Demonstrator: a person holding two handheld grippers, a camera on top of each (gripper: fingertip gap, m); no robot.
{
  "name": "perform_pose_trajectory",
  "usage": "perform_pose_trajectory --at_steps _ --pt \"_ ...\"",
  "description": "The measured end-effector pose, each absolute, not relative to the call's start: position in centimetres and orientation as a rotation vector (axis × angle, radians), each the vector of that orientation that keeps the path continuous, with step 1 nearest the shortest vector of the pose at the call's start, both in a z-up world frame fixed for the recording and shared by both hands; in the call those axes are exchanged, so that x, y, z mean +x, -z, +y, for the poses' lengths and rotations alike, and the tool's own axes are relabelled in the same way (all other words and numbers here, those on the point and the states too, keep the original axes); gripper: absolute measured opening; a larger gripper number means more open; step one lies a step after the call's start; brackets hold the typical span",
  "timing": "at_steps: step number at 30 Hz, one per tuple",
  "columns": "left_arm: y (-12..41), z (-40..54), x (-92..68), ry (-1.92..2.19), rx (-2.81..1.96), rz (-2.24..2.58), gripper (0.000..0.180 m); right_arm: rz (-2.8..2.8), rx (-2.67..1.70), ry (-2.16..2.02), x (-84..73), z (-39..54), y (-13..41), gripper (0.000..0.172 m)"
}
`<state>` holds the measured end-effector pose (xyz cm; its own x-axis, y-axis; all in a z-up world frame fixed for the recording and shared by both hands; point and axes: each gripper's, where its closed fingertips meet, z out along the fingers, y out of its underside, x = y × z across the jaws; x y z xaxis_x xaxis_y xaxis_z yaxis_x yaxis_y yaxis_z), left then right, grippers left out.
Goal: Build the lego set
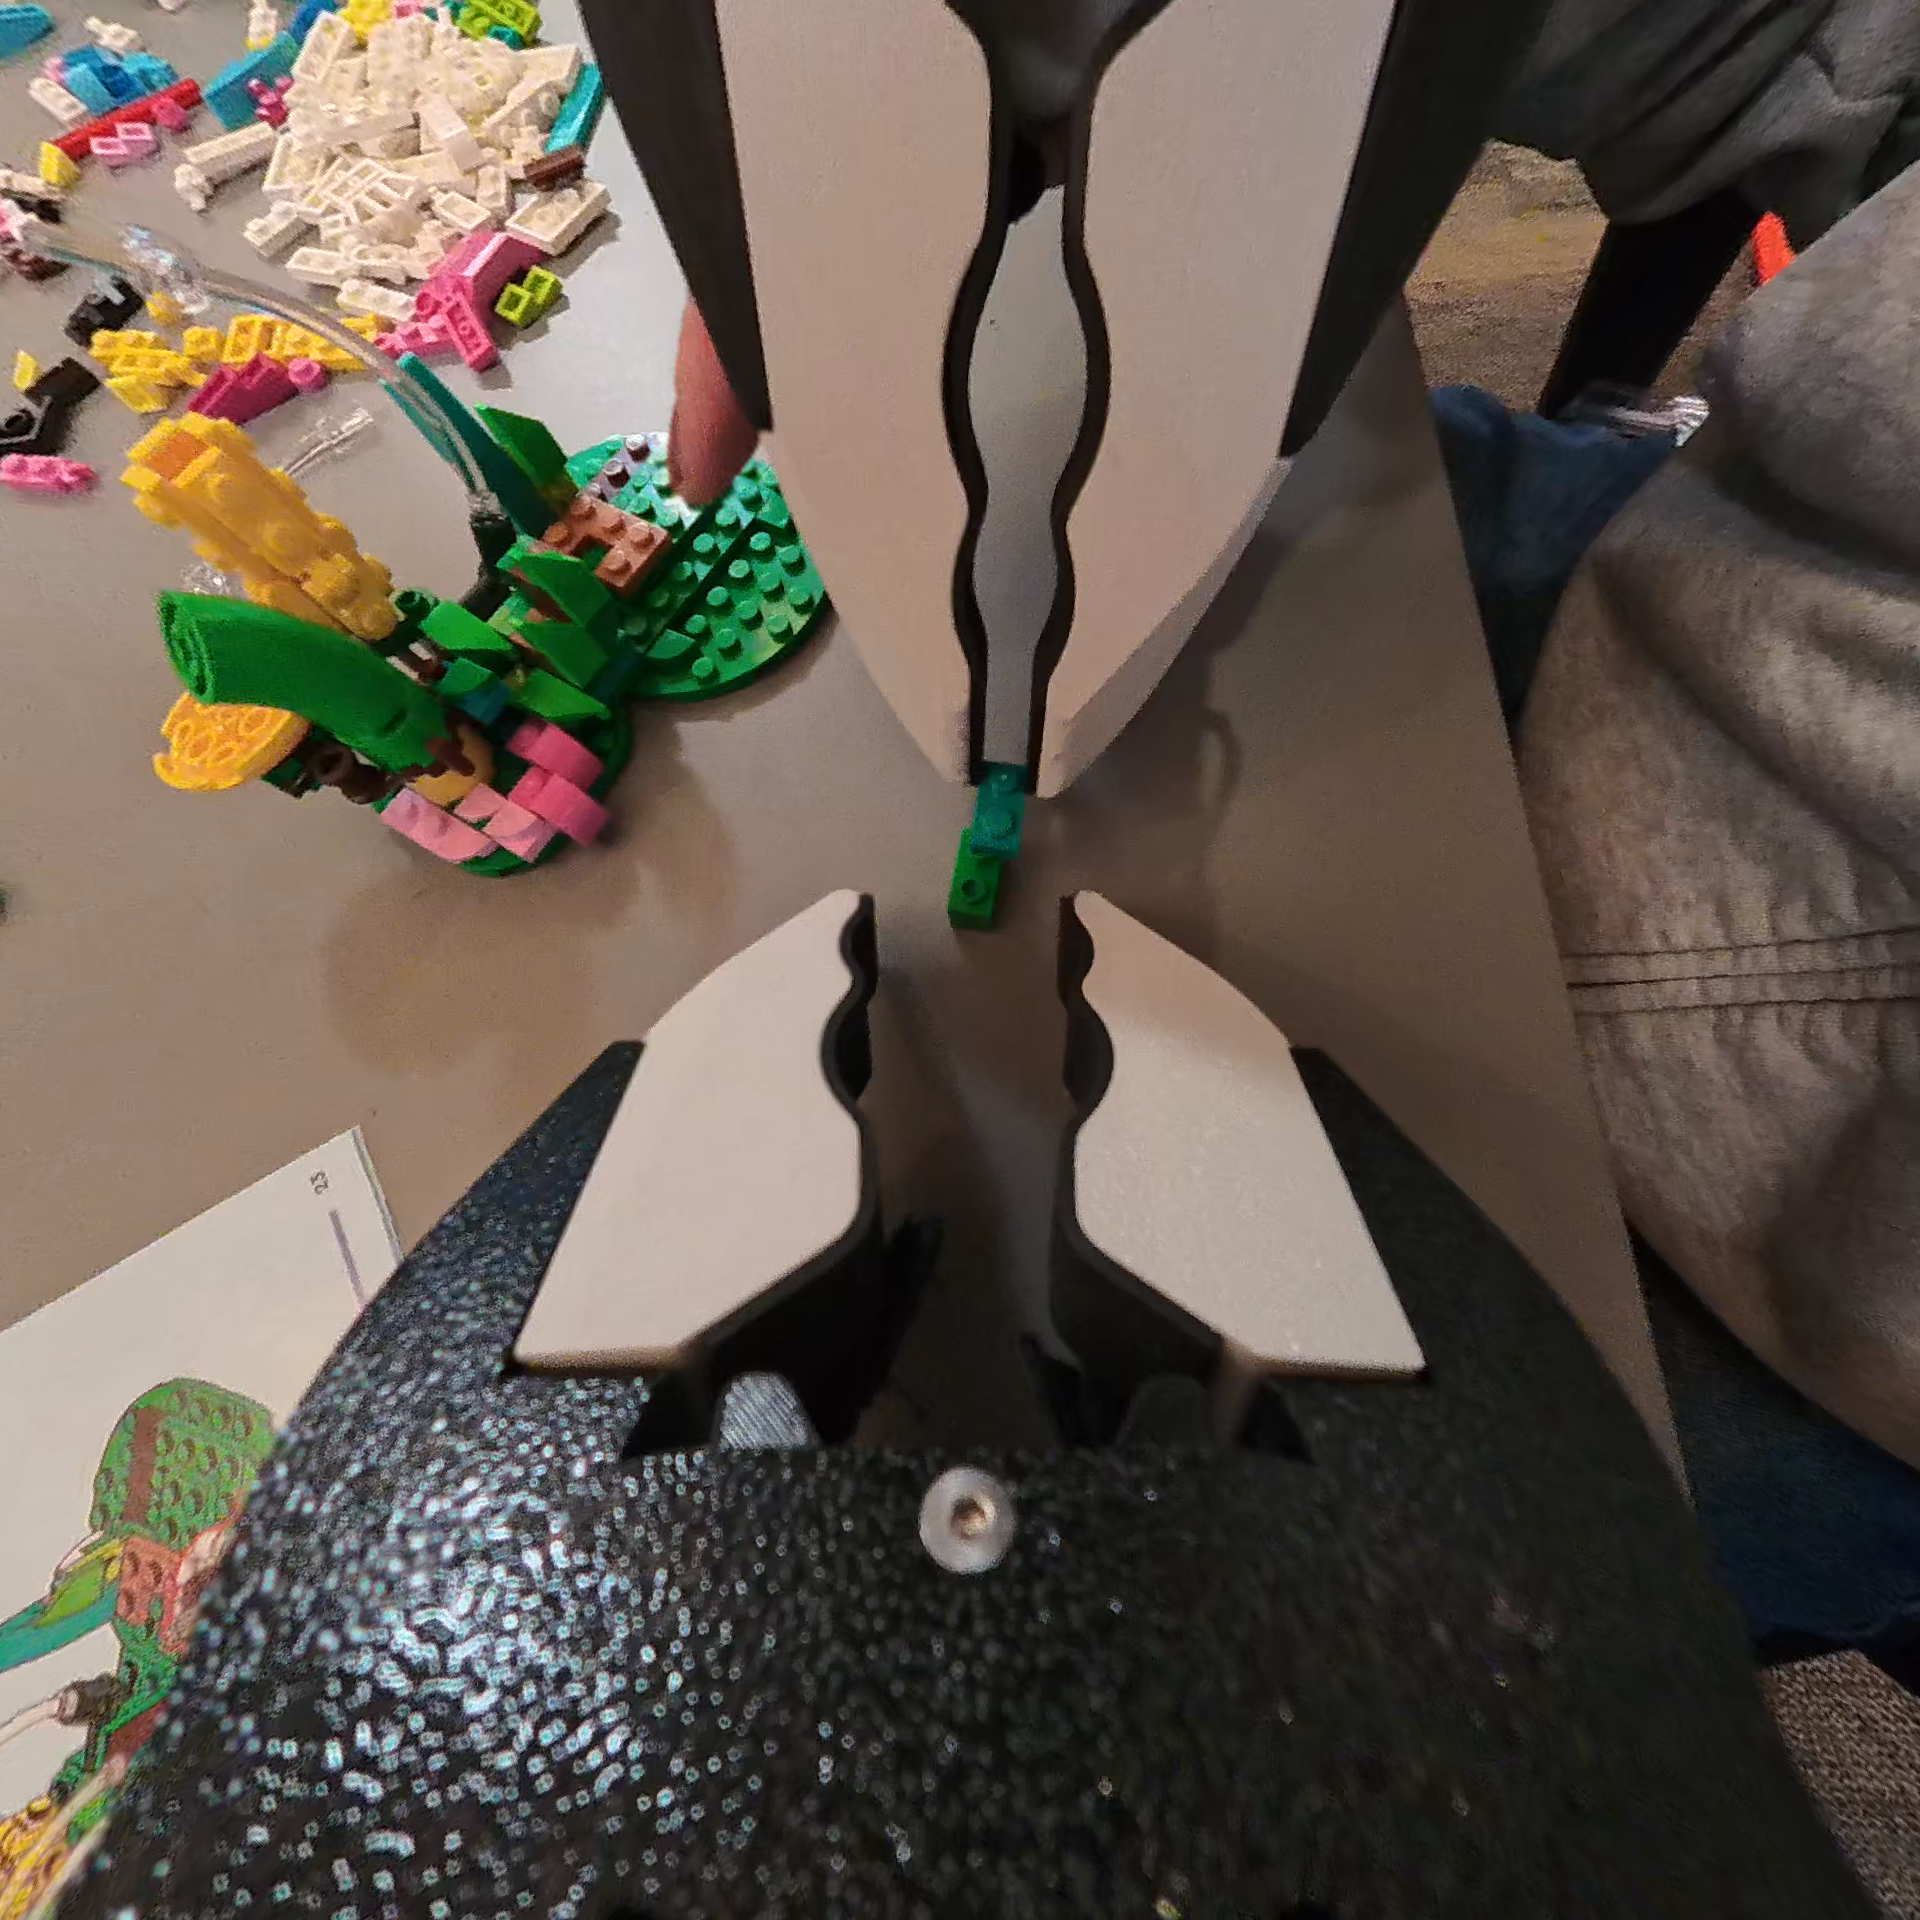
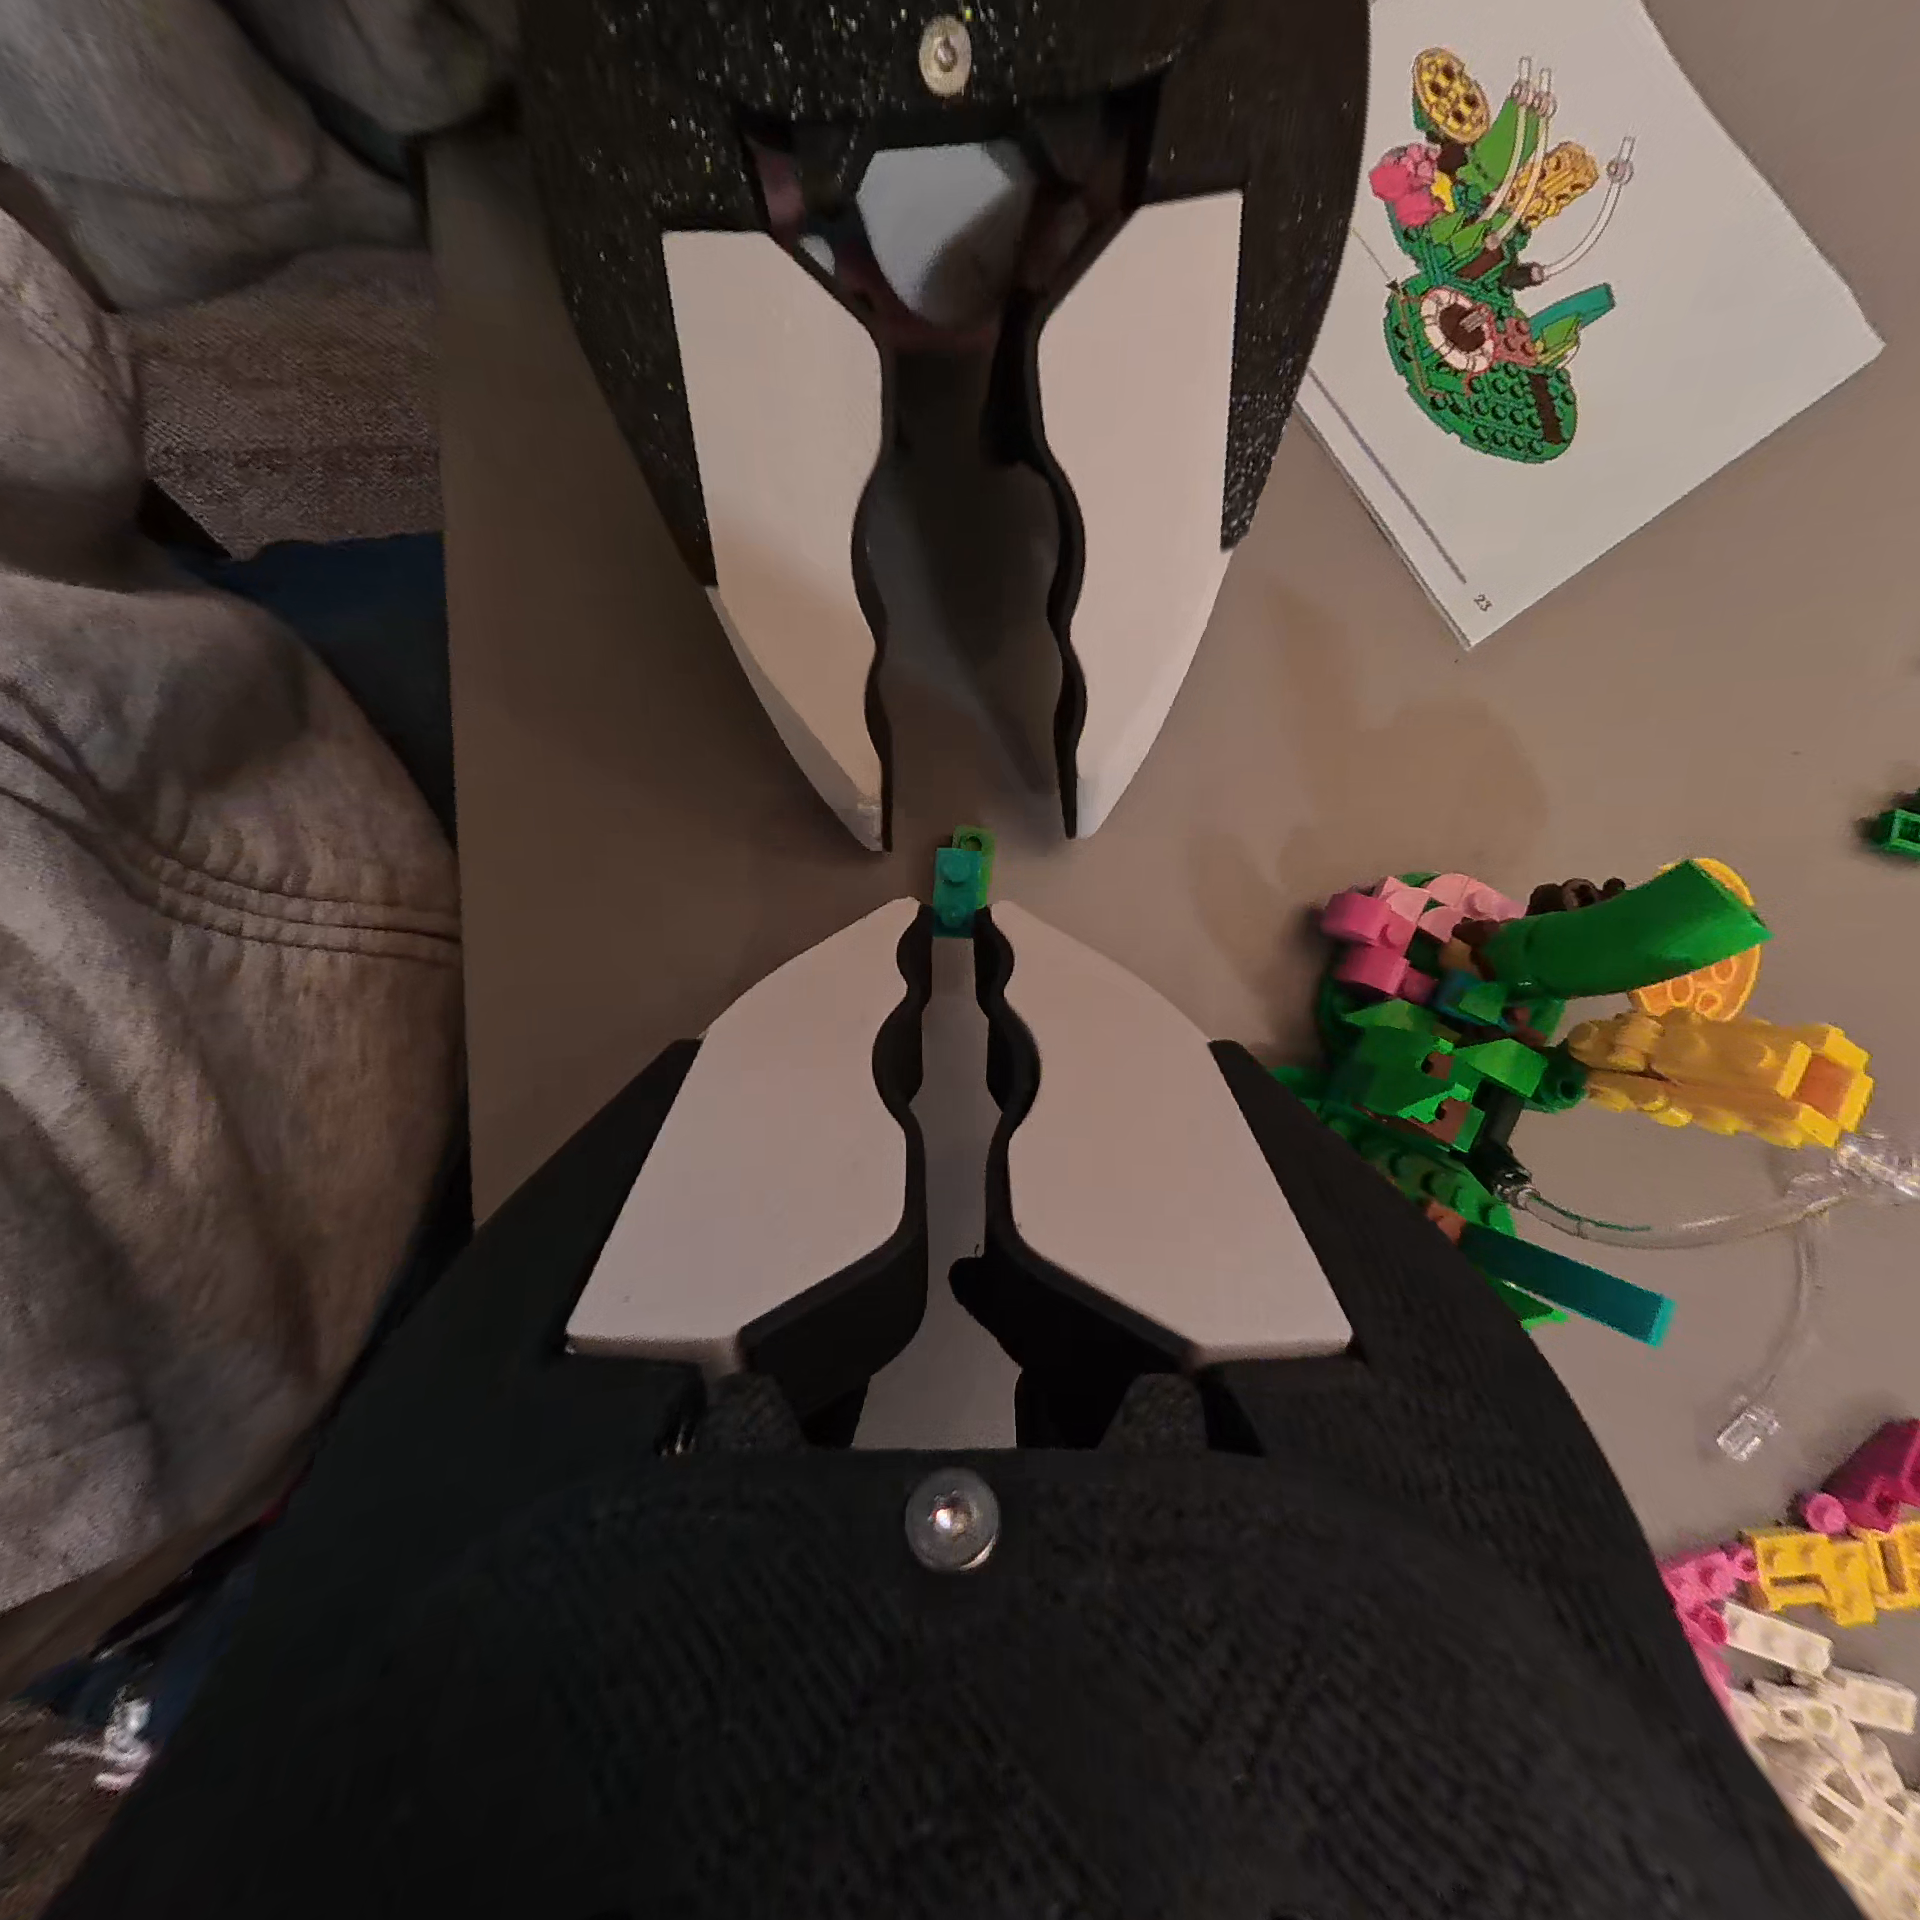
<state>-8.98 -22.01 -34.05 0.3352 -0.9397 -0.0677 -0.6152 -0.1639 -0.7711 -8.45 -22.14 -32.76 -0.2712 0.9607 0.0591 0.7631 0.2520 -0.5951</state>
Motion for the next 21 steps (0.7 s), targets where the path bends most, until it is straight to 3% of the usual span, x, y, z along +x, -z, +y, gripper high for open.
perform_pose_trajectory --at_steps 15,21 --pt "34.45 -22.25 -8.36 0.551 -1.868 1.419 0.01 -2.131 -1.571 -0.616 -8.53 -21.77 33.46 0.006" --pt "34.47 -22.25 -8.35 0.557 -1.871 1.42 0.009 -2.142 -1.572 -0.629 -8.51 -21.89 33.6 0.006"
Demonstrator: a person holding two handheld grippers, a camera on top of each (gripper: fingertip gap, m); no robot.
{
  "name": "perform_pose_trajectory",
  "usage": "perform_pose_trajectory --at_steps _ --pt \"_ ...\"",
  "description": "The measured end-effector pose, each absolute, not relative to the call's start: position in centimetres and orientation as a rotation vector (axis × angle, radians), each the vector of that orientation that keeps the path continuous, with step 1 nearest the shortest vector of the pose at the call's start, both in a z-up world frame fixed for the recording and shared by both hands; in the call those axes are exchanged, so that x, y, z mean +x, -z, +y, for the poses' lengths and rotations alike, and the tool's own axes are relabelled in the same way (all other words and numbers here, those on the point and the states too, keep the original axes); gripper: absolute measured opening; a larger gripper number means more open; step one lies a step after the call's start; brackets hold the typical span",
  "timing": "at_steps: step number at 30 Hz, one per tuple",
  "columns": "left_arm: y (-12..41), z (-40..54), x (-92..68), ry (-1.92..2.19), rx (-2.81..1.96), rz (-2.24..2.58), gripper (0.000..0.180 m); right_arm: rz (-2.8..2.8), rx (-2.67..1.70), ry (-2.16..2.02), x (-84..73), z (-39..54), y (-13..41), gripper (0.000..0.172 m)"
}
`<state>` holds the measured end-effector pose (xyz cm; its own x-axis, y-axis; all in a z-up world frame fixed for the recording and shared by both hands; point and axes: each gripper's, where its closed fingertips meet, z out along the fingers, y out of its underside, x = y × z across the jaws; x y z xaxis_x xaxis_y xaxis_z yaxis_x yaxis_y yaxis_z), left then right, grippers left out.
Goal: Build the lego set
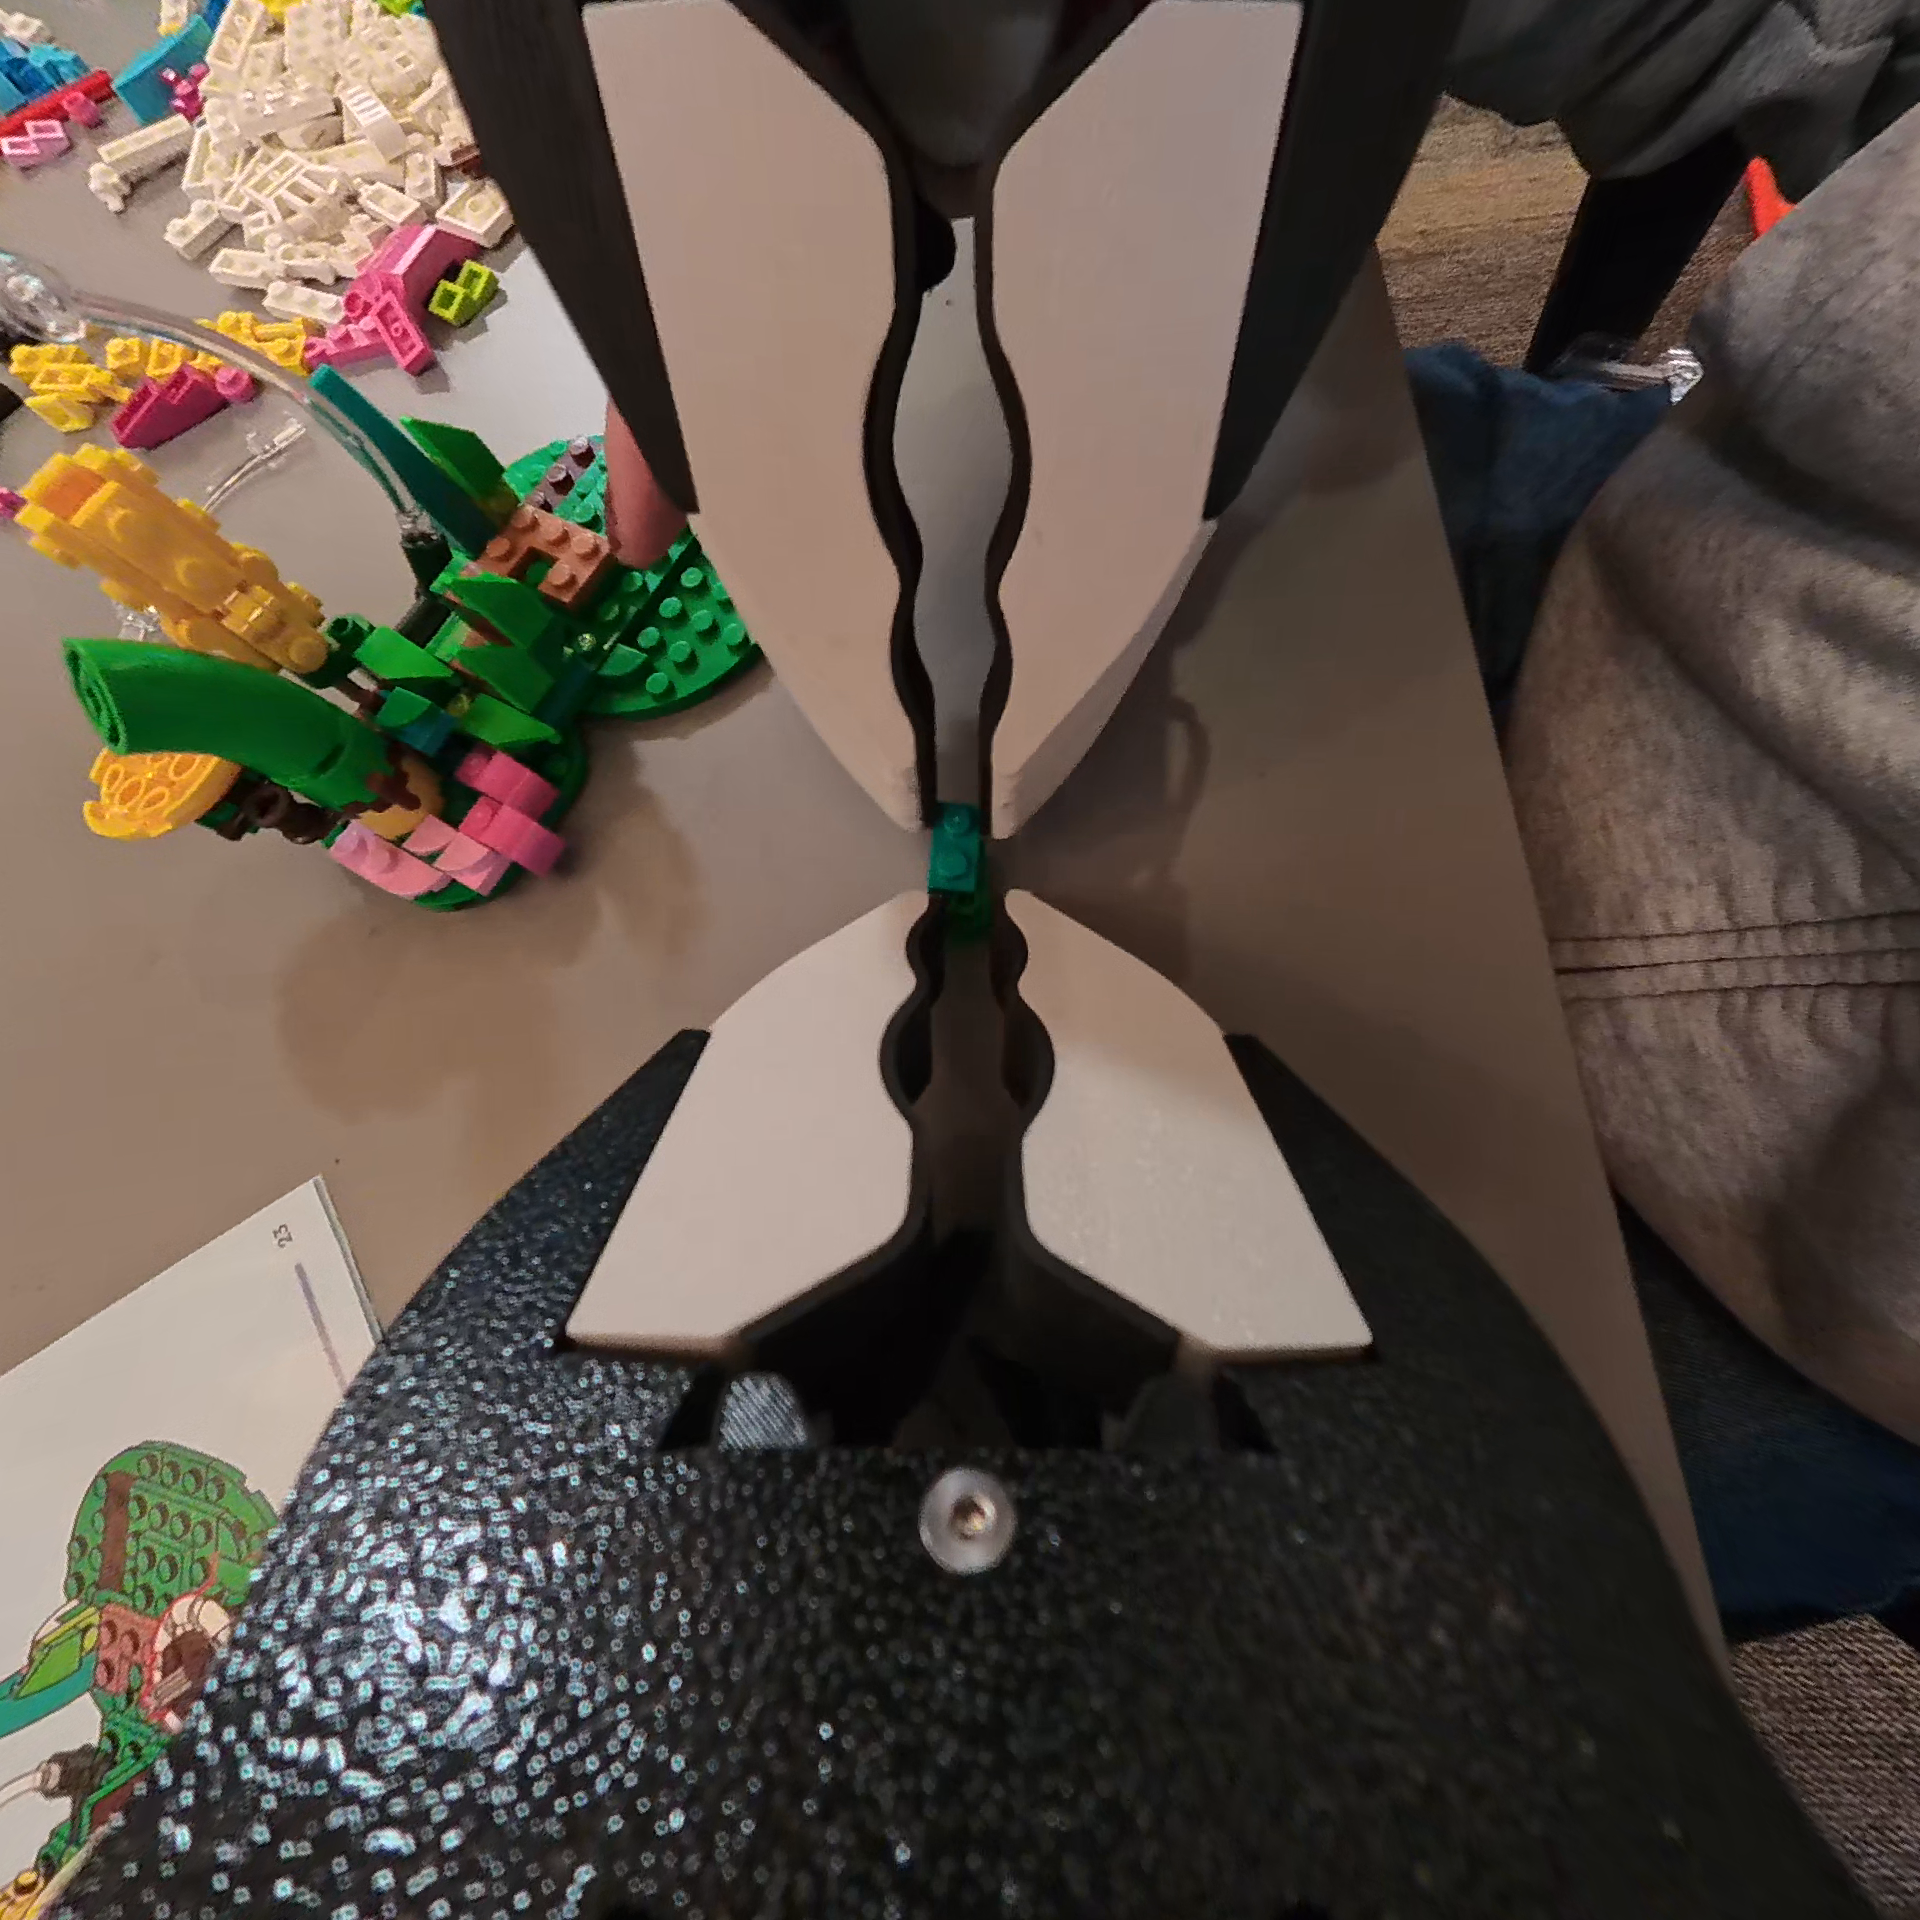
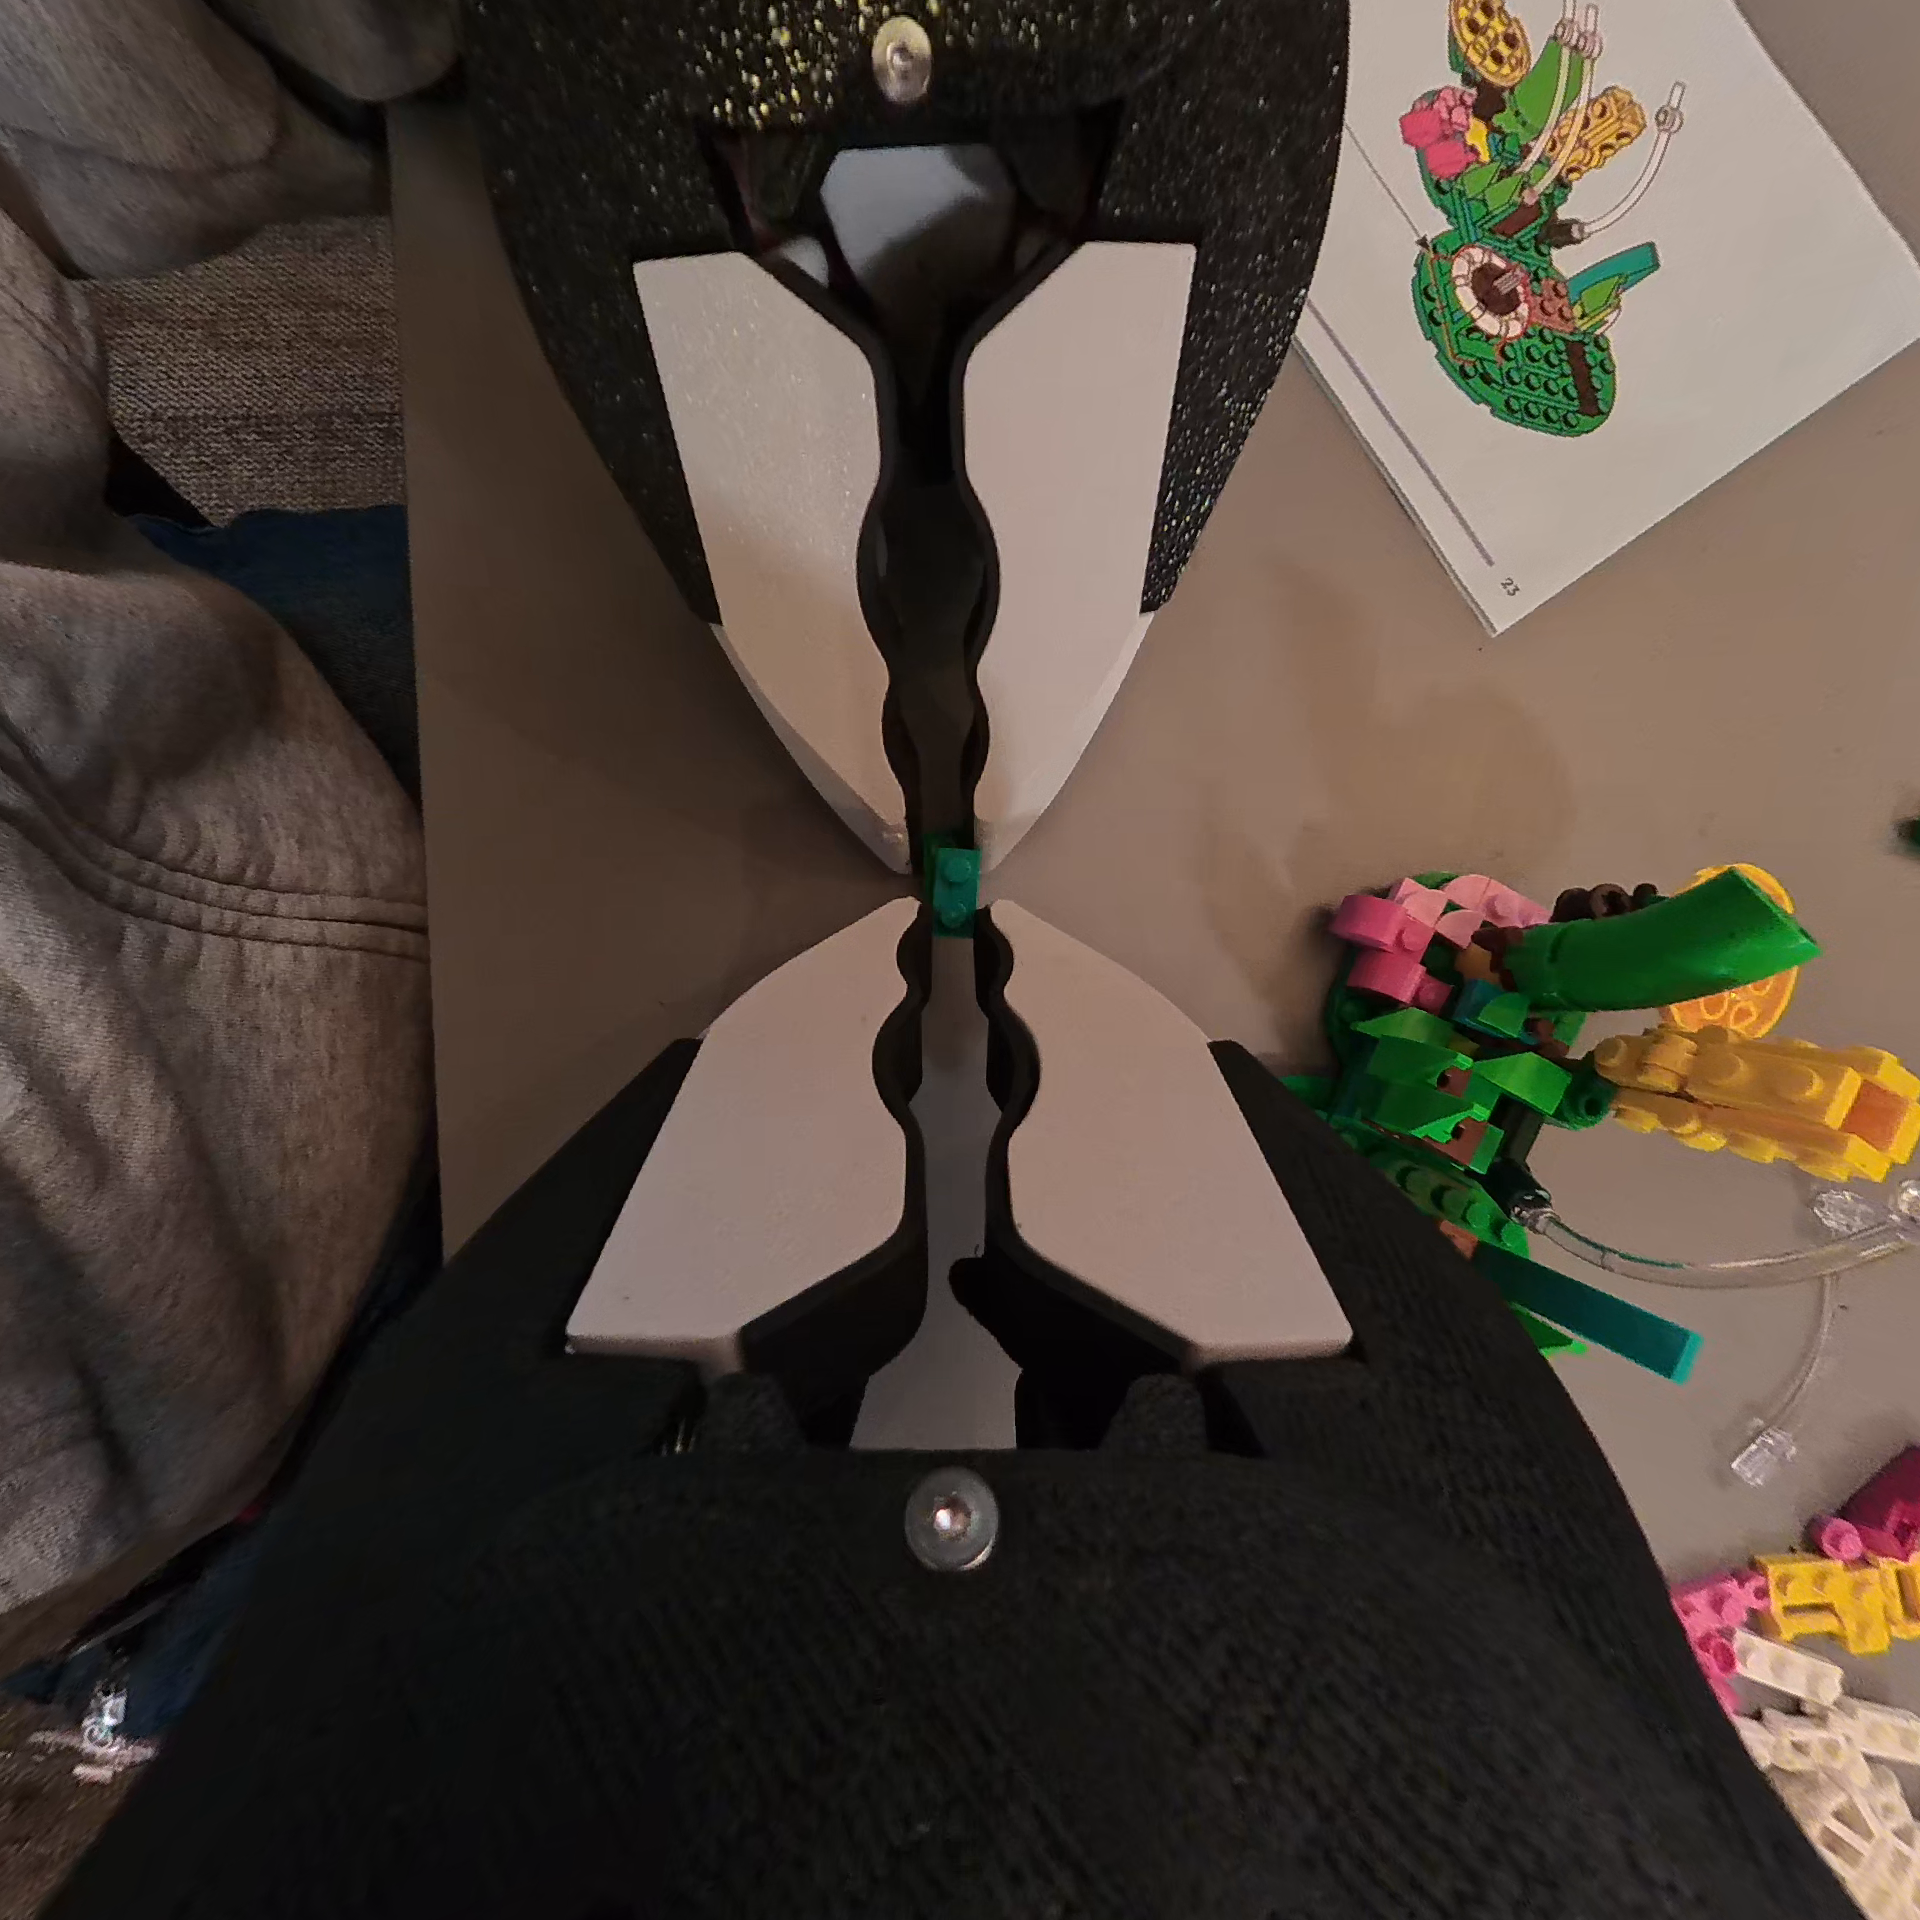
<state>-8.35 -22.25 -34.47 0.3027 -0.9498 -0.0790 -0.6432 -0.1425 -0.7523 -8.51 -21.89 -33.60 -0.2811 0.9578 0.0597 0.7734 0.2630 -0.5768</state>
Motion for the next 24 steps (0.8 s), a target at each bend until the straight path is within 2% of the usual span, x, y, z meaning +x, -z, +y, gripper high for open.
perform_pose_trajectory --at_steps 4,15,24 --pt "34.47 -22.22 -8.35 0.564 -1.877 1.416 0.009 -2.161 -1.555 -0.632 -8.53 -21.99 33.64 0.006" --pt "34.47 -22.31 -8.6 0.61 -1.919 1.386 0.028 -2.204 -1.493 -0.595 -8.62 -22.08 33.58 0.006" --pt "34.51 -22.55 -8.51 0.63 -1.919 1.401 0.019 -2.267 -1.462 -0.562 -8.61 -22.0 33.44 0.006"
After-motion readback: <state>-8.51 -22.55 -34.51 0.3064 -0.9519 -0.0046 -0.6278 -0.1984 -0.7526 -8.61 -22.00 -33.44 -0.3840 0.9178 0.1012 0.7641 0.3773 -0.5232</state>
